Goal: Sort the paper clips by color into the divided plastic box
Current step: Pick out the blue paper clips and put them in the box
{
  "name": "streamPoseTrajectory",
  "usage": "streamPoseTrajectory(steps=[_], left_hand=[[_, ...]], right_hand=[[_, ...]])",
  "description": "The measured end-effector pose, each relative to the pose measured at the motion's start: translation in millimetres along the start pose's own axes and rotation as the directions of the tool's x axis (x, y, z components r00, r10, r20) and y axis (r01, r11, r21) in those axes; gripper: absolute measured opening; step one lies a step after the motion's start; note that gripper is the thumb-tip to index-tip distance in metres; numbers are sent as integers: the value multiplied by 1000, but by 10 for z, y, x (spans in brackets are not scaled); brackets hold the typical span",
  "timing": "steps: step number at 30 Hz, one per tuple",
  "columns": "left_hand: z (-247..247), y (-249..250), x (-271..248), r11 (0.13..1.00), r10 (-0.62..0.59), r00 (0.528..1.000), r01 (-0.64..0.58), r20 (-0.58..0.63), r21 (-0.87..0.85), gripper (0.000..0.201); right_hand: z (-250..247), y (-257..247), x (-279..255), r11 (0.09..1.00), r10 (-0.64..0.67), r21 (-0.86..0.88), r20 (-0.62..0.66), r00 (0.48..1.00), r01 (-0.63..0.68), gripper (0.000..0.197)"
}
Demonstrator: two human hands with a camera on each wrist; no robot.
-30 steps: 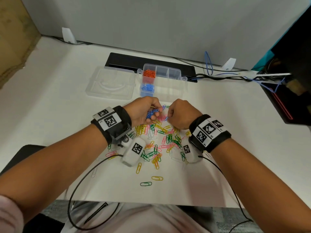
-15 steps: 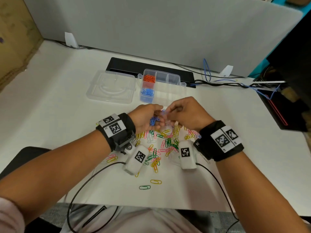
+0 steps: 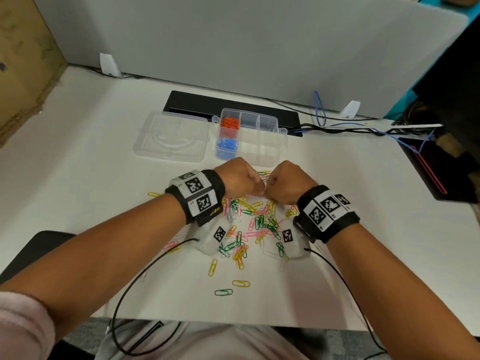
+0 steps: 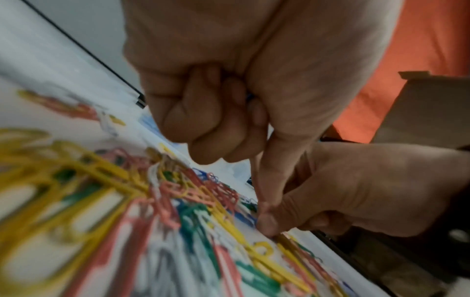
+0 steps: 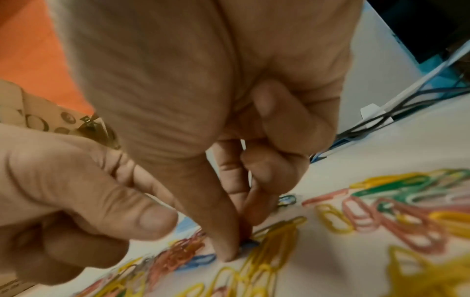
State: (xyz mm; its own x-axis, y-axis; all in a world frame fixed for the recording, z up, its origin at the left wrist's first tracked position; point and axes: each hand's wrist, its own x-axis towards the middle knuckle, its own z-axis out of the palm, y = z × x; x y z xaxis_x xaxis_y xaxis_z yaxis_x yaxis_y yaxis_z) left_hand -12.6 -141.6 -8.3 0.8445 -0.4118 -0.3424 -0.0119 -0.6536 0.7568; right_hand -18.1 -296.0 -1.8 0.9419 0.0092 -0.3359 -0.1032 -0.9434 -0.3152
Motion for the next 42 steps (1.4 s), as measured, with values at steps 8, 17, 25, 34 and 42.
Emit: streamPoseTrajectory(steps=[8,17,25,34,42], left_hand=[[45,65,60,891,37,996,6,-84,454,20],[-12,-83,-10,897,11,1000,-9,-3,441,12],[-5,-21,-26,886,81,996,-52,-45,460,14],[22,-24,-34,853,42,999,-32,-8,520,18],[-197,-22,-118,585,-164,980,192,116,-788,18]], right_hand=[[-17,-31,-34,991,-85,91,-91,992,94,11],[-108,-246,194,968,-252,-6,-81,964,252,29],[-40,-290,249,977,-202,-82,-74,977,196,13],[-106,118,122,948,-143,280,-52,988,152,11],[-208,283,-170,717,-108,693,-2,994,80,12]])
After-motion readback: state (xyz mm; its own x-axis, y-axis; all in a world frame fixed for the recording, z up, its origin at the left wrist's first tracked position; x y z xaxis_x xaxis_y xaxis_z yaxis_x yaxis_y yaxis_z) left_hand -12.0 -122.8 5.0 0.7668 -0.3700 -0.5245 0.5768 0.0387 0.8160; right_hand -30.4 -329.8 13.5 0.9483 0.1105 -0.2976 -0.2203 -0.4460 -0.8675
